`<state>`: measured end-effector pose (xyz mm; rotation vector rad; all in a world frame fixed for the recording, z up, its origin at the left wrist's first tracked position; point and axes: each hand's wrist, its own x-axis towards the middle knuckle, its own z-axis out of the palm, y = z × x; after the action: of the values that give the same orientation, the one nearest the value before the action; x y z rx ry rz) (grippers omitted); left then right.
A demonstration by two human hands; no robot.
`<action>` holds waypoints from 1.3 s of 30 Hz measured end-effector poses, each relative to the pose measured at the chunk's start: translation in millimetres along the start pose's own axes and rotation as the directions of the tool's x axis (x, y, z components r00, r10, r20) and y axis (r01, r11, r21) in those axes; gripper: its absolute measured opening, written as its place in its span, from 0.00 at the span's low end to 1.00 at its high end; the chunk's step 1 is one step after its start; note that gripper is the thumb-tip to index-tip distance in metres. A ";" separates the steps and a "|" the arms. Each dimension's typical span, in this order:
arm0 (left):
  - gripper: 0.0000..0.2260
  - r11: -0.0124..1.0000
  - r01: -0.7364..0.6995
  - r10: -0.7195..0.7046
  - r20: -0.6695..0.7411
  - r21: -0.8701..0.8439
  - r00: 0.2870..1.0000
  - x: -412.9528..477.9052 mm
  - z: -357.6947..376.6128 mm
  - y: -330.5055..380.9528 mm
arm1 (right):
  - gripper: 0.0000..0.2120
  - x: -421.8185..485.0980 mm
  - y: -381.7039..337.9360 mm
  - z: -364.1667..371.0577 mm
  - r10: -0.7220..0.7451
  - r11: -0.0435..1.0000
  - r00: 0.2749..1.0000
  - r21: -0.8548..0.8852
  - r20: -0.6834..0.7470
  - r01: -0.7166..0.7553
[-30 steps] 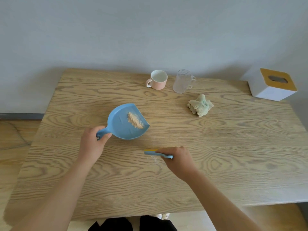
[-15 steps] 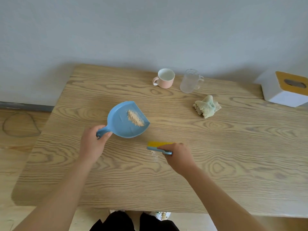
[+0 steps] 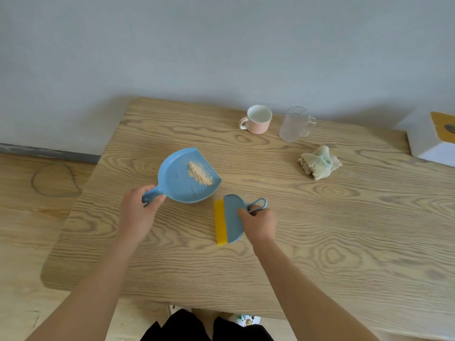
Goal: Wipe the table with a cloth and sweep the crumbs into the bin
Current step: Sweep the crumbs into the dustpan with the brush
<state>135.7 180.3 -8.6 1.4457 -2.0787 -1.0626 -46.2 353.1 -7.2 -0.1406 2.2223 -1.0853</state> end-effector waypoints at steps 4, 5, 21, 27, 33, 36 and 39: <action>0.15 1.000 -0.006 0.005 0.026 0.024 1.000 -2.1 0.6 -1.0 | 0.14 9.4 10.0 -14.4 0.022 0.996 0.998 -0.081 -0.055 -0.027; 0.15 0.999 -0.014 0.013 0.034 0.031 0.999 -3.0 2.2 0.0 | 0.14 12.4 11.9 -22.9 0.020 0.994 0.997 -0.109 -0.080 -0.029; 0.12 0.993 -0.074 0.020 0.476 0.095 0.879 18.9 5.4 -17.1 | 0.15 26.9 -23.6 -55.6 -0.489 0.708 0.867 -0.536 0.097 0.459; 0.12 0.991 -0.102 0.047 0.499 0.084 0.865 32.8 6.0 -20.3 | 0.15 -0.8 14.1 -51.1 -0.422 0.667 0.886 -0.597 0.191 0.446; 0.11 0.968 -0.240 0.163 0.553 0.069 0.817 46.8 13.2 -3.7 | 0.15 -19.0 2.5 -56.7 -0.429 0.835 0.898 -0.423 -0.101 0.351; 0.10 0.932 -0.343 0.222 0.567 0.116 0.794 54.6 16.7 5.3 | 0.13 -20.6 -5.1 -57.4 -0.398 0.843 0.848 -0.503 -0.349 0.189; 0.11 0.896 -0.415 0.253 0.582 0.160 0.773 62.6 20.1 13.5 | 0.15 -22.3 -6.2 -51.3 -0.308 0.820 0.875 -0.570 -0.373 0.045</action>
<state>89.3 132.7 -17.3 0.8567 -2.8676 -1.1574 -60.5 391.3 31.6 -0.3879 2.9604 -0.5654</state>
